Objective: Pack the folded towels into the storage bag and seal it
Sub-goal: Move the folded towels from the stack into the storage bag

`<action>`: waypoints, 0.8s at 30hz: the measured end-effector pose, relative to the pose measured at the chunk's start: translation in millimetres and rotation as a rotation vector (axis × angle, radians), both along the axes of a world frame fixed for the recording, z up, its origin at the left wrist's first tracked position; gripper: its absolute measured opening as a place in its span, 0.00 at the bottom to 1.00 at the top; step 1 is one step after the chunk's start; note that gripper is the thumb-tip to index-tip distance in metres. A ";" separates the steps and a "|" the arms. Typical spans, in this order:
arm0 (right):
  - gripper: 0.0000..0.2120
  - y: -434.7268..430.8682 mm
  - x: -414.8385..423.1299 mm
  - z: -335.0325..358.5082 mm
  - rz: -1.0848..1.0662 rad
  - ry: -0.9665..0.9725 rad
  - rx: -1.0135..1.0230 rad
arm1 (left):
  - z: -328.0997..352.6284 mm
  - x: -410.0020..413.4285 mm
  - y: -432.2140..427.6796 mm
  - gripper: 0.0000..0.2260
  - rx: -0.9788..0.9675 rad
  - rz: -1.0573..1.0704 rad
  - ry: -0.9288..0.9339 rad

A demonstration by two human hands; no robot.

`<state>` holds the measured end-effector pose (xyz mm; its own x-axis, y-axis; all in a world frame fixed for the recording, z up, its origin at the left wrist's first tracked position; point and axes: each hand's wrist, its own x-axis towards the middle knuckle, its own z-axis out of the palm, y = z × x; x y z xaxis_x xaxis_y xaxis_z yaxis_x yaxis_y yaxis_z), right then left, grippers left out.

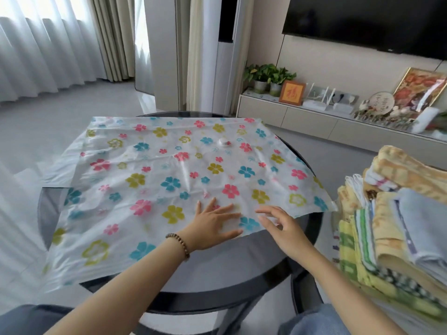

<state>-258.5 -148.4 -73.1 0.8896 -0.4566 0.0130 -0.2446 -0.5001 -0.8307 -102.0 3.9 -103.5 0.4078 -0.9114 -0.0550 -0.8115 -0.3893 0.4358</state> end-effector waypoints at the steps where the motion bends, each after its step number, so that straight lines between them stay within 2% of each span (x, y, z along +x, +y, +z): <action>1: 0.06 0.6 -5.7 -1.3 -0.030 0.000 0.024 | 3.1 -1.9 -5.1 0.25 -0.024 0.004 0.028; 6: 0.04 0.2 -23.4 -6.7 -0.221 -0.092 0.217 | 18.7 -4.2 -17.8 0.13 -0.157 0.033 0.192; 9: 0.05 3.0 -24.9 -9.7 -0.205 -0.088 0.251 | 26.5 -5.6 -22.7 0.09 -0.203 0.090 0.179; 15: 0.08 4.2 -6.7 -14.7 -0.119 -0.052 0.243 | 31.1 -7.7 -23.1 0.09 -0.230 0.205 0.150; 20: 0.13 -10.7 -3.3 -14.4 -0.221 -0.103 0.250 | 54.8 3.6 -24.9 0.10 -0.227 0.058 0.024; 24: 0.22 -36.7 -4.0 -3.6 -0.270 -0.087 0.269 | 95.7 18.3 -40.0 0.07 -0.468 0.118 0.092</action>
